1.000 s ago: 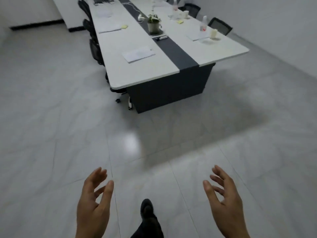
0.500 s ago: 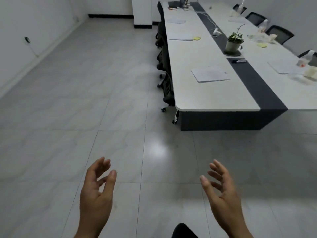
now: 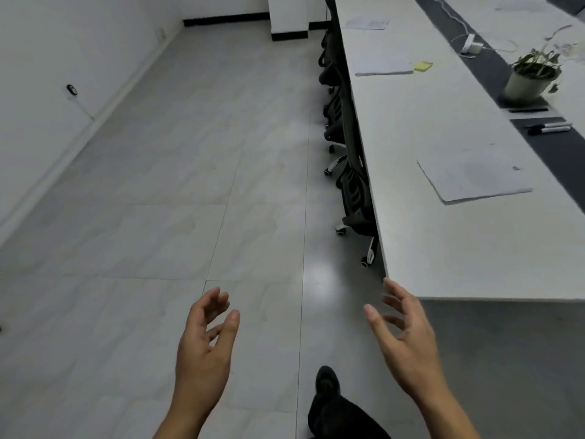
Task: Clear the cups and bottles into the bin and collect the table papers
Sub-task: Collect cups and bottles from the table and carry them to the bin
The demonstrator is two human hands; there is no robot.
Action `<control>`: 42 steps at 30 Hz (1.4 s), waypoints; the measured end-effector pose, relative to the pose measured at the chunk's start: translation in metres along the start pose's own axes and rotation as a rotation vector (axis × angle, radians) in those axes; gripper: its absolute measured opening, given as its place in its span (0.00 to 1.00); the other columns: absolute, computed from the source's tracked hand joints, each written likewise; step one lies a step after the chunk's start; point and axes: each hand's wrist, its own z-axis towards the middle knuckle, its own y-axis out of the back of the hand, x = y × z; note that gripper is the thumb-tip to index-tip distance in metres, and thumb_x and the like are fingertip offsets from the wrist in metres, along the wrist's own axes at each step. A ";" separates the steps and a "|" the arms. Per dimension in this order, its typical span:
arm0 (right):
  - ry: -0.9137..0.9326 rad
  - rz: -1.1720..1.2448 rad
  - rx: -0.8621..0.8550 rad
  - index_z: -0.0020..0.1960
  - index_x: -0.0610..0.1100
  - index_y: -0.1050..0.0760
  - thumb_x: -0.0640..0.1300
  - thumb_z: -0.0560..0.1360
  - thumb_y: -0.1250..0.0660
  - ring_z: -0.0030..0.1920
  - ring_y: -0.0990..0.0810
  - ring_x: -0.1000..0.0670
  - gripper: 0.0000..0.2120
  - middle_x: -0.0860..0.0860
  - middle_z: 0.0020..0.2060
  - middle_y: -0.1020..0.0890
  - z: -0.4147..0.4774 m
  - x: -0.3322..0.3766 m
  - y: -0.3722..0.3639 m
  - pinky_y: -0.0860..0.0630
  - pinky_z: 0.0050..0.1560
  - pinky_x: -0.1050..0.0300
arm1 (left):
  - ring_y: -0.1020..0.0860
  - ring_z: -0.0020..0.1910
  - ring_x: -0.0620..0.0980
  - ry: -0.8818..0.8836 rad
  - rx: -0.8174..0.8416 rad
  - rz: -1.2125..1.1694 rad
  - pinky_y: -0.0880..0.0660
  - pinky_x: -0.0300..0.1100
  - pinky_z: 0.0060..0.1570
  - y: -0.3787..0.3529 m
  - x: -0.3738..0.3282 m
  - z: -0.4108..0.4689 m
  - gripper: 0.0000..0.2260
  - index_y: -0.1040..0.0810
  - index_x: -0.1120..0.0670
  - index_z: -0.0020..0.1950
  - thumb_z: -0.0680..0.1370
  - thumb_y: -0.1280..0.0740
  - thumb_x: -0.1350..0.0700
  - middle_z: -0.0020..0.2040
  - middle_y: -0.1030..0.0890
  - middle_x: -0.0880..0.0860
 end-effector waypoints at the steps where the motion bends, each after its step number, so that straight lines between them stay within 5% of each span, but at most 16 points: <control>1: 0.026 -0.013 0.025 0.72 0.57 0.32 0.63 0.71 0.33 0.60 0.24 0.59 0.31 0.64 0.61 0.27 0.031 0.015 -0.009 0.23 0.57 0.57 | 0.22 0.62 0.40 -0.003 -0.012 -0.002 0.25 0.42 0.58 -0.003 -0.009 0.028 0.17 0.27 0.45 0.66 0.79 0.32 0.59 0.60 0.20 0.44; 9: 0.115 -0.087 0.170 0.70 0.57 0.31 0.59 0.72 0.33 0.62 0.26 0.63 0.27 0.63 0.63 0.26 0.241 0.084 -0.104 0.28 0.57 0.68 | 0.23 0.63 0.40 0.031 -0.111 -0.052 0.27 0.40 0.57 -0.027 -0.028 0.228 0.18 0.27 0.45 0.67 0.77 0.32 0.54 0.62 0.20 0.44; 16: 0.066 -0.097 0.164 0.69 0.60 0.32 0.50 0.76 0.29 0.61 0.25 0.60 0.24 0.63 0.62 0.27 0.435 0.121 -0.208 0.25 0.60 0.59 | 0.24 0.62 0.37 0.060 -0.031 -0.055 0.27 0.25 0.51 -0.059 -0.028 0.466 0.18 0.29 0.44 0.67 0.79 0.32 0.56 0.62 0.22 0.41; 26: -0.085 0.024 -0.095 0.68 0.66 0.32 0.58 0.73 0.30 0.60 0.23 0.59 0.25 0.66 0.61 0.26 0.671 0.169 -0.264 0.21 0.59 0.47 | 0.24 0.62 0.38 -0.031 0.186 0.005 0.27 0.32 0.53 -0.148 -0.102 0.773 0.17 0.29 0.39 0.63 0.79 0.32 0.57 0.61 0.21 0.41; 31: -0.120 0.046 -0.154 0.69 0.63 0.31 0.52 0.75 0.29 0.59 0.26 0.66 0.24 0.66 0.61 0.26 0.823 0.152 -0.288 0.24 0.62 0.53 | 0.24 0.62 0.38 -0.024 0.247 0.037 0.27 0.34 0.55 -0.235 -0.109 0.910 0.17 0.28 0.38 0.62 0.79 0.32 0.57 0.61 0.21 0.41; 42: 0.000 0.024 -0.075 0.72 0.54 0.31 0.55 0.75 0.31 0.64 0.26 0.62 0.27 0.64 0.63 0.26 1.180 0.230 -0.297 0.27 0.60 0.60 | 0.24 0.63 0.39 -0.052 0.201 -0.005 0.27 0.35 0.56 -0.370 -0.212 1.190 0.18 0.29 0.38 0.63 0.79 0.32 0.57 0.62 0.21 0.42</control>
